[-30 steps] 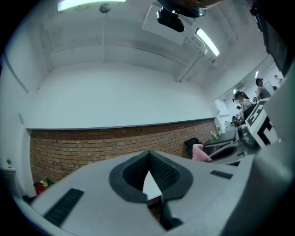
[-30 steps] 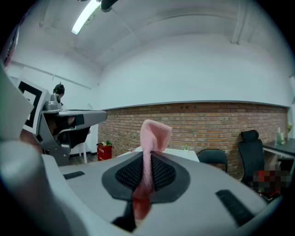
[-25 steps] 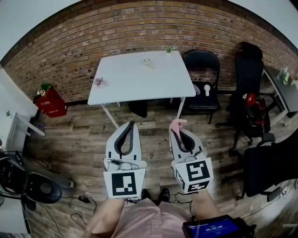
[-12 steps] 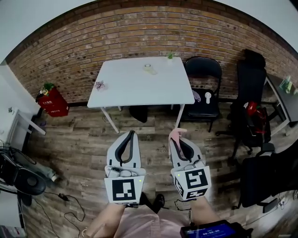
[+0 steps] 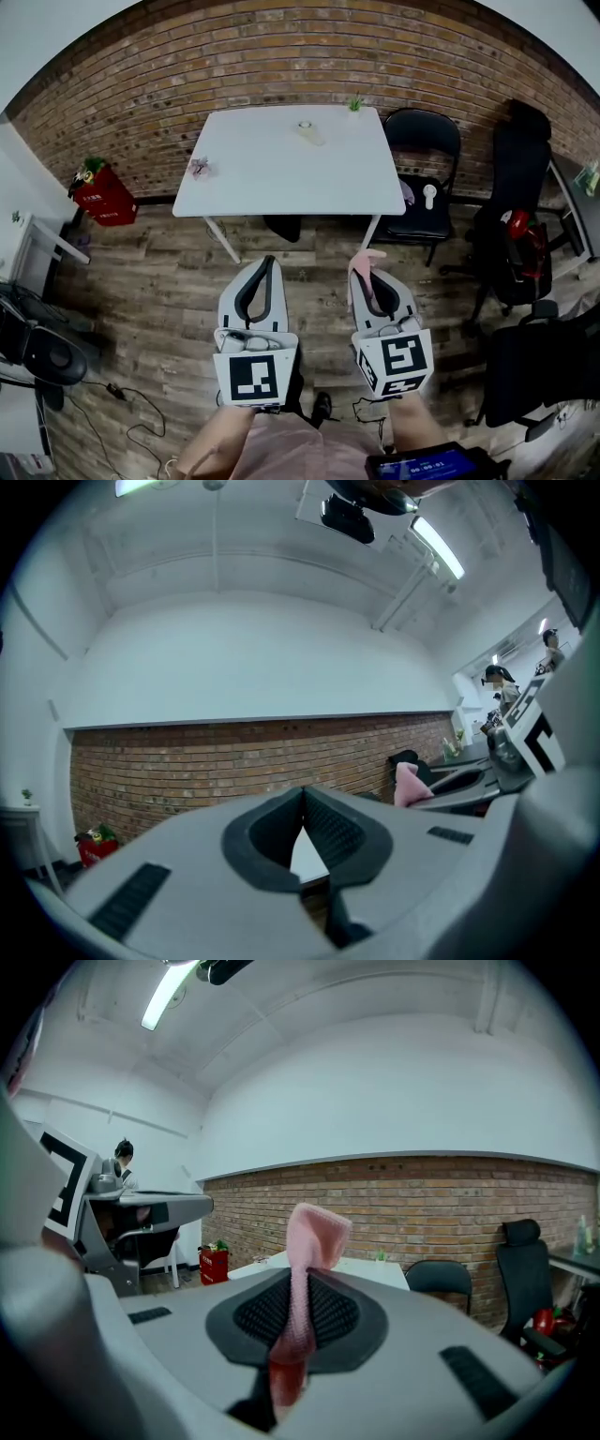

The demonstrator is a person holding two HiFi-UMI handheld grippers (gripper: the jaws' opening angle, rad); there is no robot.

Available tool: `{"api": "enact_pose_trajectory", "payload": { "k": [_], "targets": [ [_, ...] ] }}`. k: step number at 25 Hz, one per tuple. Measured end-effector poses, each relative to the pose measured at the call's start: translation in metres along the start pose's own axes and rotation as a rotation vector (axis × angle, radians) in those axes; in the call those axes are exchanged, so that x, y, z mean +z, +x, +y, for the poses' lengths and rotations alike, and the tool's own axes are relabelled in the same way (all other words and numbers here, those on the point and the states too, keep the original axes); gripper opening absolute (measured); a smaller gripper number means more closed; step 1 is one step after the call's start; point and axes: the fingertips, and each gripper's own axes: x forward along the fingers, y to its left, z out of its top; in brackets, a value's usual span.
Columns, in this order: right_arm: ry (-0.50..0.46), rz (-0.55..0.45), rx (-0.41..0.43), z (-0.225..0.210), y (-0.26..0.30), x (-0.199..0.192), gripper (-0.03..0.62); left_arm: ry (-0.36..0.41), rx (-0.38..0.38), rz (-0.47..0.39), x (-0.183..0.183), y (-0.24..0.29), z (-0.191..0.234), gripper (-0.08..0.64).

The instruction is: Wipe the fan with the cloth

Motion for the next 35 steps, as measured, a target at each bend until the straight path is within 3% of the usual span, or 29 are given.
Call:
{"api": "enact_pose_trajectory", "payload": {
  "k": [12,22,35],
  "targets": [
    [0.023,0.018,-0.033,-0.026,0.138,0.023,0.038,-0.003,-0.048,0.0,-0.021,0.135,0.072,0.012],
    [-0.008,-0.006,-0.09,-0.045,0.212,0.048,0.038,-0.011,-0.071,-0.04,-0.023,0.201,0.118,0.012],
    [0.02,0.019,-0.117,-0.09,0.25,0.037,0.038,-0.03,-0.089,0.013,-0.059,0.256,0.112,0.012]
  ]
}}
